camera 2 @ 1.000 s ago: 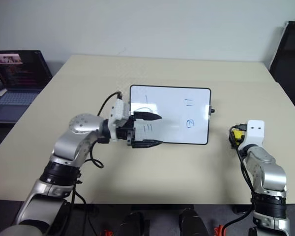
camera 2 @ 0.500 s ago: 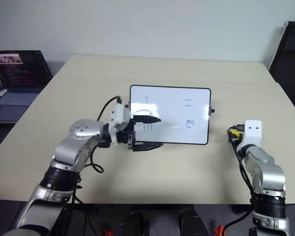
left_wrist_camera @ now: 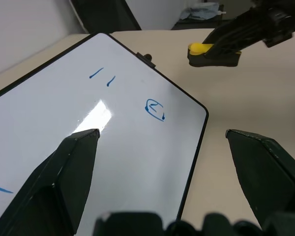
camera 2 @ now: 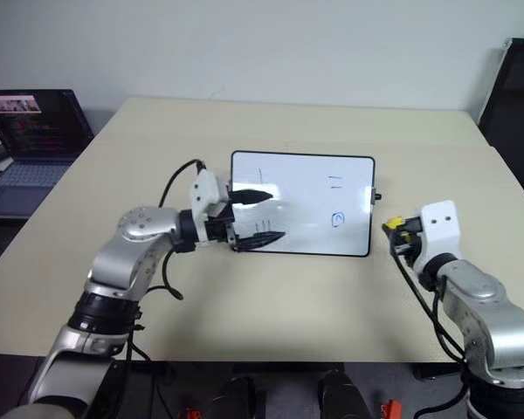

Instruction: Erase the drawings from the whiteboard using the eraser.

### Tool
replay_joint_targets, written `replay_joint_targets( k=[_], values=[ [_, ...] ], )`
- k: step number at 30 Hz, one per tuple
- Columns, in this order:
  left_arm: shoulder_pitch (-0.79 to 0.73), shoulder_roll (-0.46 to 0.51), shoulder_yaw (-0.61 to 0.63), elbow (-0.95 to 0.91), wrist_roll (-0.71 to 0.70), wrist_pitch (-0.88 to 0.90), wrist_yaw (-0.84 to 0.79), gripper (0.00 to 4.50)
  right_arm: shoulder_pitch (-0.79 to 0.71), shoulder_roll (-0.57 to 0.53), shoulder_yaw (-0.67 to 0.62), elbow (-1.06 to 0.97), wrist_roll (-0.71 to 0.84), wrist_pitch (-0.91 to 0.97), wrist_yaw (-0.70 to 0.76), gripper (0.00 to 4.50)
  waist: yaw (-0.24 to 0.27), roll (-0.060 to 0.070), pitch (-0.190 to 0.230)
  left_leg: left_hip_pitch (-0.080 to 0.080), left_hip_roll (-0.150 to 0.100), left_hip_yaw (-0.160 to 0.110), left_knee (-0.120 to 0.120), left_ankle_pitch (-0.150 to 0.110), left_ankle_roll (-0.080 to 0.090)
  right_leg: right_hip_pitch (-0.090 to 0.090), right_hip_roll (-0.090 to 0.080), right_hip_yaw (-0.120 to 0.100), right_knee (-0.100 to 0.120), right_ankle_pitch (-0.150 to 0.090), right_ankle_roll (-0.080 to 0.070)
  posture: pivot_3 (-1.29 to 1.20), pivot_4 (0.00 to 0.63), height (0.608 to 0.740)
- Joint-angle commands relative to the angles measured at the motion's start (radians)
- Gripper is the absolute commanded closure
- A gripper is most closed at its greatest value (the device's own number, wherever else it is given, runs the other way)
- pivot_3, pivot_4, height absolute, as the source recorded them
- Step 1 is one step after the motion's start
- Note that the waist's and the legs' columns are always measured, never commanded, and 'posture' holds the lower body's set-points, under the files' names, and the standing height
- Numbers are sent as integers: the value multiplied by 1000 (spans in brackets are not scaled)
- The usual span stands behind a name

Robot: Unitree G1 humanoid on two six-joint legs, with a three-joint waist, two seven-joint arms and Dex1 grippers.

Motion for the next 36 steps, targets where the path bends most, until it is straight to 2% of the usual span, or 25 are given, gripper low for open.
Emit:
replay_joint_targets(
  k=[1,8,17,22,27,30,33,36],
  values=[
    [-39,-4,11,-18,10,5,17,0,-88,11,40,-42,-2,9,-22,3556,0,0,0,0,0,0,0,0,0,0,0,0,0,0,0,0,150,740],
    [-66,-5,8,-12,15,33,14,0,-293,23,248,172,-144,-134,-40,3556,-1,0,0,0,0,0,0,0,0,0,0,0,0,0,0,0,150,740],
    [-54,5,10,-61,6,65,12,0,-491,87,348,531,-294,-356,-51,3556,1,0,0,-4,0,0,0,0,0,-4,0,-1,0,3,5,0,150,740],
    [-42,11,15,-89,1,81,12,0,-495,82,399,614,-344,-396,9,3556,1,0,0,-4,0,-1,-1,0,0,-4,0,-1,0,3,5,0,150,740],
    [-39,14,19,-98,3,93,17,0,-466,58,431,583,-360,-363,79,3559,1,0,0,-4,0,-1,0,0,0,-4,0,-2,2,3,5,0,150,740],
    [-36,18,22,-95,6,97,20,0,-464,53,429,583,-383,-368,81,3627,1,0,0,-4,0,-1,3,0,0,-3,0,-1,3,3,5,0,150,740],
    [-24,42,19,-77,19,98,7,0,-484,44,397,619,-448,-403,18,3632,1,0,0,-4,0,-1,4,0,0,-3,0,-1,3,3,5,0,150,740],
    [-10,61,14,-77,17,102,-5,0,-473,42,398,607,-449,-385,48,3637,1,0,0,-4,0,-1,5,0,0,-2,0,-1,2,3,5,0,150,740]
  ],
)
